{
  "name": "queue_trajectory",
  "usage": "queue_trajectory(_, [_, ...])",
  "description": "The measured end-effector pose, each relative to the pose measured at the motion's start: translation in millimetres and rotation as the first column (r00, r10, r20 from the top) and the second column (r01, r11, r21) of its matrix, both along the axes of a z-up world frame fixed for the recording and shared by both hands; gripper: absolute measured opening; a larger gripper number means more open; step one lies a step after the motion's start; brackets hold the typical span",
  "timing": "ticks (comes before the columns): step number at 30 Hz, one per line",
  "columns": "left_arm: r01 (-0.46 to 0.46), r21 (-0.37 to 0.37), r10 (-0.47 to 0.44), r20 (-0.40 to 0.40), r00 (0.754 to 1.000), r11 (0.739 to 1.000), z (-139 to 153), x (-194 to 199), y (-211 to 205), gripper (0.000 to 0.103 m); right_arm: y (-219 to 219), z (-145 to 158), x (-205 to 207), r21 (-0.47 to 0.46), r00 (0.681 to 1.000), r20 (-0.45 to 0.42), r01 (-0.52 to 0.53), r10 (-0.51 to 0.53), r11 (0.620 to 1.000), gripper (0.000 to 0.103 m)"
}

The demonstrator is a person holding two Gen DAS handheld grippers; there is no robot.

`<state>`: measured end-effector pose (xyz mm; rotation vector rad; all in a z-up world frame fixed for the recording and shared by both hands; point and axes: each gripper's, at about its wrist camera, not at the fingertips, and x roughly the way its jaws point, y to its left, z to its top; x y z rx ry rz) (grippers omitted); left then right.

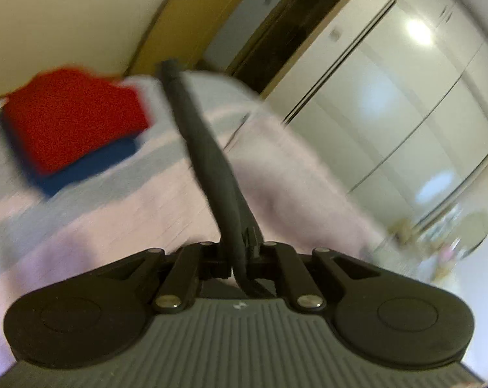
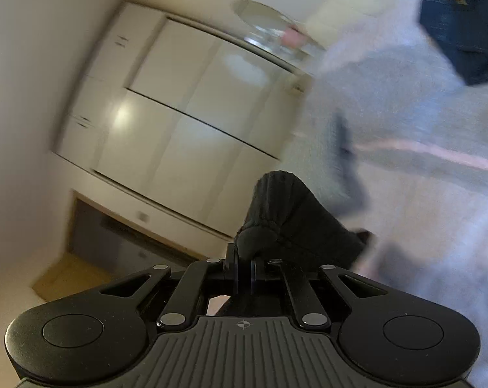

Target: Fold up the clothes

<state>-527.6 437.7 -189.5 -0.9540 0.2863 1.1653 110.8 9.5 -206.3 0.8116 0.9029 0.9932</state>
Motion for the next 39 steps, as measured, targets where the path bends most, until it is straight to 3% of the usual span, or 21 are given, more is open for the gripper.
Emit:
queue_trajectory(1, [0.006,-0.083,-0.011,-0.064,0.998,0.997,-26.3,-4.5,-9.2,0.014,-10.8,-14.2,-5.7,-0.068,0.999,-0.039,0.010,-0.013,0.998,0.005])
queue_trajectory(3, [-0.027,-0.261,-0.021,-0.176,0.984,0.965,-80.7,-14.9,-25.5,0.018,-34.5,-63.1,-11.5,-0.288,0.971,-0.225,0.019,-0.087,0.958,0.009])
queue_trajectory(5, [-0.136,-0.421,0.049,-0.210,0.976,0.897,-124.3,-29.1,-38.2,0.017,-52.5,-105.6,-18.3,-0.517,0.903,-0.374,-0.011,-0.214,0.856,0.019])
queue_trajectory(6, [-0.169,-0.463,0.084,-0.197,0.977,0.870,-135.9,-34.8,-44.6,0.017,-57.1,-116.9,-21.8,-0.592,0.887,-0.386,-0.029,-0.252,0.806,0.020])
queue_trajectory(7, [-0.180,-0.464,0.105,-0.182,0.978,0.867,-138.3,-36.2,-50.1,0.018,-57.2,-117.6,-25.2,-0.636,0.902,-0.350,-0.030,-0.253,0.771,0.020])
queue_trajectory(9, [-0.156,-0.411,0.071,-0.215,0.974,0.898,-127.7,-25.5,-53.1,0.019,-54.1,-116.1,-29.7,-0.703,0.932,-0.279,-0.034,-0.232,0.711,0.030])
queue_trajectory(10, [-0.135,-0.388,0.045,-0.232,0.972,0.912,-120.7,-17.5,-51.0,0.020,-46.8,-110.3,-26.6,-0.711,0.949,-0.247,-0.042,-0.193,0.702,0.035])
queue_trajectory(13, [-0.069,-0.328,-0.018,-0.254,0.967,0.942,-101.1,3.5,-42.1,0.027,-21.4,-88.2,-12.3,-0.705,0.988,-0.127,-0.027,-0.089,0.709,0.040])
queue_trajectory(16, [-0.032,-0.280,-0.039,-0.241,0.970,0.959,-87.7,26.4,-30.9,0.028,10.9,-75.3,5.7,-0.678,0.999,-0.043,-0.029,0.000,0.734,0.046])
queue_trajectory(19, [-0.006,-0.225,-0.058,-0.277,0.959,0.974,-73.6,54.4,-27.7,0.028,44.2,-75.5,20.6,-0.659,0.998,-0.021,-0.065,0.067,0.750,0.046])
queue_trajectory(24, [-0.090,-0.154,0.028,-0.369,0.929,0.984,-57.5,53.3,-36.9,0.028,73.3,-81.5,41.4,-0.643,0.988,-0.013,-0.126,0.154,0.756,0.046])
queue_trajectory(30, [-0.234,-0.125,0.163,-0.413,0.896,0.964,-43.9,32.5,-39.4,0.027,100.6,-94.2,66.8,-0.653,0.974,-0.010,-0.177,0.225,0.736,0.046])
queue_trajectory(34, [-0.222,-0.032,0.191,-0.398,0.897,0.974,-31.1,56.3,-35.3,0.027,139.6,-100.6,90.2,-0.645,0.953,0.010,-0.224,0.301,0.731,0.047])
queue_trajectory(37, [-0.211,0.039,0.210,-0.382,0.900,0.977,-21.4,75.0,-32.2,0.031,174.0,-114.0,108.7,-0.640,0.936,-0.019,-0.281,0.351,0.715,0.056])
queue_trajectory(39, [-0.191,0.028,0.188,-0.363,0.913,0.981,-22.6,84.1,-22.2,0.032,194.5,-125.3,118.8,-0.626,0.923,-0.032,-0.317,0.383,0.712,0.066])
